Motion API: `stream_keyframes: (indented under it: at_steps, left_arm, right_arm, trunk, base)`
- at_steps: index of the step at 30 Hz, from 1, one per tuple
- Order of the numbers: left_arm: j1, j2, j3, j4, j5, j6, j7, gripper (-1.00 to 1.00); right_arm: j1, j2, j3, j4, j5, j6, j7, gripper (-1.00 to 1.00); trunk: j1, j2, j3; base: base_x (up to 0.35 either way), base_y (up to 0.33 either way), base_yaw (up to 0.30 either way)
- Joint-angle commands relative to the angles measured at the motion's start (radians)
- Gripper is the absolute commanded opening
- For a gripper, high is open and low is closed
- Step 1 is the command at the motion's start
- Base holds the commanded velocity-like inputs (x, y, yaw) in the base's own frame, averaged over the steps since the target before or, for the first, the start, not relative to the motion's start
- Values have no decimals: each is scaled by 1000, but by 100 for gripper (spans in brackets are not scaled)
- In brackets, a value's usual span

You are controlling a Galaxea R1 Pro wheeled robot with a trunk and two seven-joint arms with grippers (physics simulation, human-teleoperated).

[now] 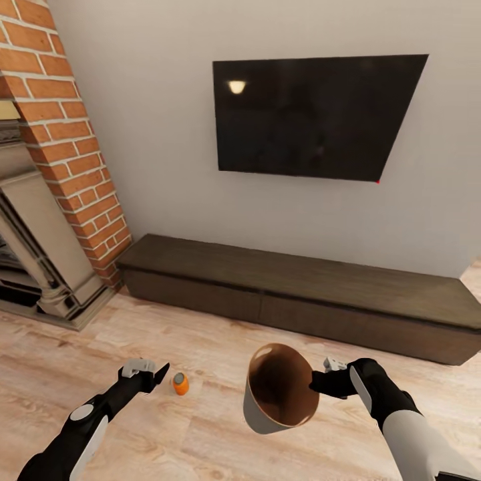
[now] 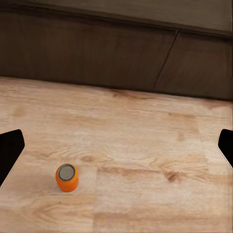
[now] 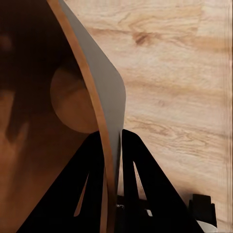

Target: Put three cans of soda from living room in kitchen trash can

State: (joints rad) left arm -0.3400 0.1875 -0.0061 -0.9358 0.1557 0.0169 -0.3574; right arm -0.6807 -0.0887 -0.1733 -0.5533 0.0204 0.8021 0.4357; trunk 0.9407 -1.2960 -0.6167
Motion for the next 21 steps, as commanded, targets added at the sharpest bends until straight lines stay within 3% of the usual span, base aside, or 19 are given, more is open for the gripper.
stream_keyframes:
  at_steps: [1,4,10,21]
  left_arm:
    - [0,0,0,0,0,0,0,100]
    - [0,0,0,0,-1,0,0,100]
    - [0,0,0,0,1,0,-1,100]
    - [-1,0,1,1,0,7,-2,100]
  right_arm:
    - [0,0,-2,0,-27,6,7,-100]
    - [0,-2,-2,-1,-25,6,-3,-100]
    - [0,4,3,-2,-27,6,-126,-100]
    - [0,8,19,-3,-18,6,-146,-100]
  trunk:
    - [0,0,0]
    - [0,0,-2]
    - [0,0,-4]
    - [0,0,-8]
  base:
    - [109,-117,-227]
    - [129,-105,-229]
    - [125,-51,-184]
    - [270,107,-99]
